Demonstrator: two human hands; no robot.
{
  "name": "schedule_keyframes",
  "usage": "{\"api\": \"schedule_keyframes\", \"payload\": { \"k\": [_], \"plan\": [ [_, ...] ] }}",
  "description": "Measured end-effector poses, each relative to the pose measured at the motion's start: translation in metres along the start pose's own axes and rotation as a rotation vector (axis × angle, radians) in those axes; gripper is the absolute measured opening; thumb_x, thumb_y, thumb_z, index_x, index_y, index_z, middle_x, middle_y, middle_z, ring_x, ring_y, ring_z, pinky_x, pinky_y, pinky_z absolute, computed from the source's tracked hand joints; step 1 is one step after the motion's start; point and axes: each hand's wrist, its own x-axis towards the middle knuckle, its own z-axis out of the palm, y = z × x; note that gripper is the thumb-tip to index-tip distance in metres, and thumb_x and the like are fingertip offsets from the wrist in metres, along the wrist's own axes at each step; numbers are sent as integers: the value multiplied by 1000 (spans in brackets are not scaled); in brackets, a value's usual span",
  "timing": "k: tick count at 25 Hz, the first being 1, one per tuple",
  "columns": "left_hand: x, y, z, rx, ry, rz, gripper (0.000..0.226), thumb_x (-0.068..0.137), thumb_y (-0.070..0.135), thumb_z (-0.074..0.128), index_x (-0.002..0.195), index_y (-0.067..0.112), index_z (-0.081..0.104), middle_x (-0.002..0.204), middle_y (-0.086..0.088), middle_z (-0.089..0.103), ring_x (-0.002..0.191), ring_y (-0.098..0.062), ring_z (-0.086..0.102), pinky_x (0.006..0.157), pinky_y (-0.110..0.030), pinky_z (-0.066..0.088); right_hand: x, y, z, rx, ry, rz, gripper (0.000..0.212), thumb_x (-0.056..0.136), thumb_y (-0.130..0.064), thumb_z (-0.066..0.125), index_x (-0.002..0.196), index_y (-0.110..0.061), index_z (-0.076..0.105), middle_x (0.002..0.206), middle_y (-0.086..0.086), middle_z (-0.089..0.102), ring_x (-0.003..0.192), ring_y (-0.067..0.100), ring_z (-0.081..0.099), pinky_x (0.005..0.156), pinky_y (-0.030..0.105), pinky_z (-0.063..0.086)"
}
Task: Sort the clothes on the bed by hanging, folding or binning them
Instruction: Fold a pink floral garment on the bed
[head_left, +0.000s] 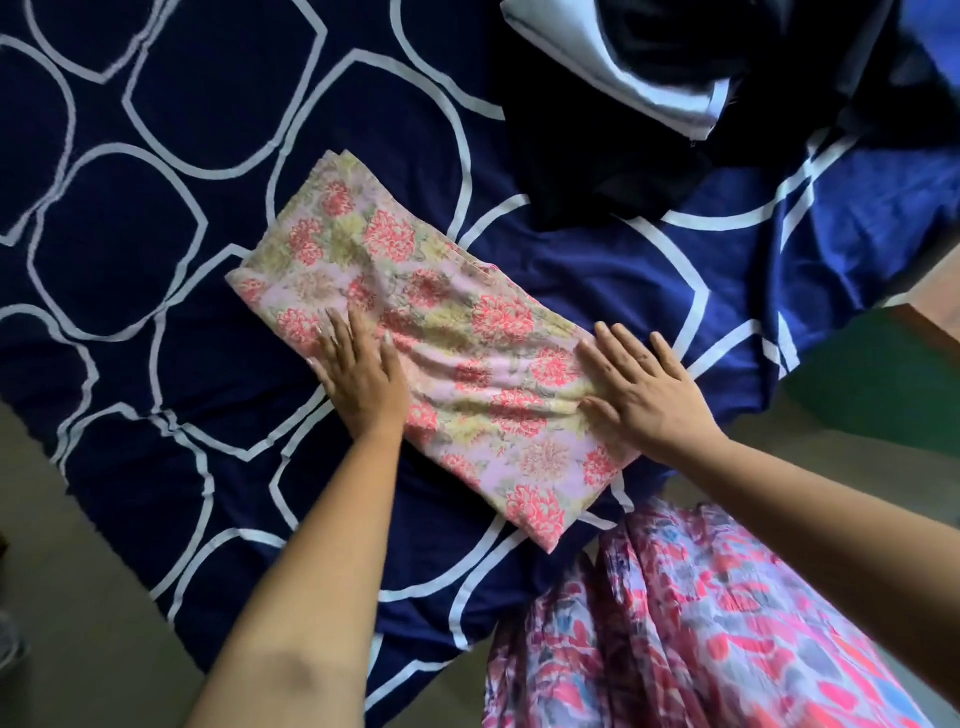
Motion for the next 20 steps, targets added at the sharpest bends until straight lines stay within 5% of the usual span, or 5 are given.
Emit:
{"api": "schedule_keyframes", "payload": {
  "k": [8,12,15,17,20],
  "plan": [
    [-162,-29,63,54,-62,618,69,94,45,29,154,25,0,162,4,-6,149,-23,4,118,-46,10,-56,14,-7,2,25,-98,59,96,-46,32,148,-19,32,154,2,31,141,21,30,115,39,22],
    [-195,-21,78,28,-110,395,73,90,41,35,154,26,2,161,-3,4,146,-26,9,118,-43,8,-57,11,-5,80,-49,-44,63,98,-55,17,148,-19,33,154,1,30,141,20,27,116,35,12],
    [-211,6,76,-298,-59,141,65,90,37,40,150,17,25,158,-10,21,143,-26,21,116,-42,23,-55,-3,-11,212,9,145,58,99,-48,31,146,-15,36,147,8,42,132,28,39,108,41,26],
    [-227,28,72,-634,47,-153,58,92,44,48,138,10,44,144,-10,41,123,-26,48,96,-33,49,-42,-10,-21,306,-34,342,50,93,-39,50,136,-14,44,130,13,51,117,35,45,93,45,37],
    [-238,56,59,-931,59,-571,60,84,52,56,124,7,48,111,-4,57,95,-28,63,64,-19,45,-14,0,-28,388,-156,424,40,83,-38,65,111,-13,53,108,10,56,103,34,51,76,41,39]
  ]
}}
